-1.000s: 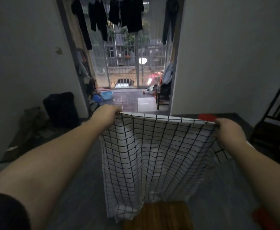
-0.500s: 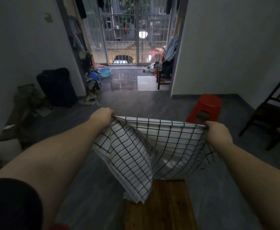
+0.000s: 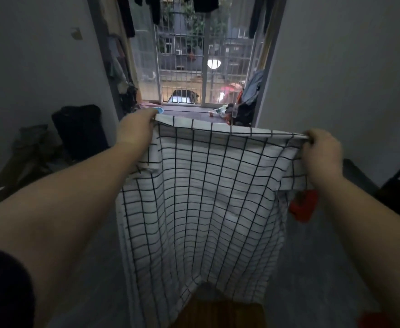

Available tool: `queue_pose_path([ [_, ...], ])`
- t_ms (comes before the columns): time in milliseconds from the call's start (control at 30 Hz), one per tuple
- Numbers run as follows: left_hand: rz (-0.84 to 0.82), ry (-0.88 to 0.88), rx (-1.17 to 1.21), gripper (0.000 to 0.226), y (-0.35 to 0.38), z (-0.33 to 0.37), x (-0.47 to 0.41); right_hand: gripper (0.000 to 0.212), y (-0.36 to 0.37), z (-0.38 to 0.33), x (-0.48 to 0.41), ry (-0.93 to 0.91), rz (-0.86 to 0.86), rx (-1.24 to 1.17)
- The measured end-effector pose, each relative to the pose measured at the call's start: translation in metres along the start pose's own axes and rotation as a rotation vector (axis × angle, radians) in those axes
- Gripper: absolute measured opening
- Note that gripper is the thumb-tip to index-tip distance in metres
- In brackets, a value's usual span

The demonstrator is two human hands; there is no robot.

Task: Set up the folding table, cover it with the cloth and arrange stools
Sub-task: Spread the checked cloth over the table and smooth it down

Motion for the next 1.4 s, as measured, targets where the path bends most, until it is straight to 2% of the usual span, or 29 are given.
queue_pose_path([
  [67, -0.068, 0.091, 0.022, 0.030, 0.011, 0.002, 0.017, 0.031, 0.022, 0.023, 0.020, -0.006, -0.062, 0.027],
  [133, -0.276, 0.139, -0.052, 0.026, 0.042, -0.006, 0.048, 0.029, 0.057, 0.052, 0.054, -0.018, -0.186, 0.075],
  [267, -0.706, 0.081, -0.217, 0.023, 0.104, -0.035, 0.116, 0.031, 0.114, 0.088, 0.132, 0.010, -0.473, 0.175],
  [367, -0.848, 0.019, -0.258, 0.026, 0.132, -0.052, 0.163, 0.036, 0.131, 0.097, 0.178, 0.001, -0.572, 0.228],
  [500, -0.878, -0.069, -0.235, 0.023, 0.148, -0.074, 0.225, 0.033, 0.141, 0.108, 0.230, -0.032, -0.668, 0.318],
  [700, -0.881, -0.163, -0.200, 0.018, 0.158, -0.096, 0.322, 0.035, 0.142, 0.125, 0.299, -0.038, -0.728, 0.371],
  [900, -0.867, -0.155, -0.179, 0.025, 0.146, -0.108, 0.385, 0.030, 0.124, 0.128, 0.363, -0.052, -0.809, 0.410],
  [1200, -0.913, -0.151, -0.108, 0.019, 0.113, -0.105, 0.476, 0.014, 0.087, 0.129, 0.446, -0.030, -0.831, 0.420],
  [1400, -0.959, -0.169, -0.108, 0.034, 0.108, -0.098, 0.565, 0.025, 0.057, 0.152, 0.507, -0.025, -0.848, 0.452],
])
Point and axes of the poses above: each hand's wrist, its own x-axis away from the middle knuckle, its own y-axis out of the palm, z = x × y, the point moved 8 cm from there along -x, towards the middle knuckle, and after that the axes turned 12 degrees about x, right-handed, at the moved point
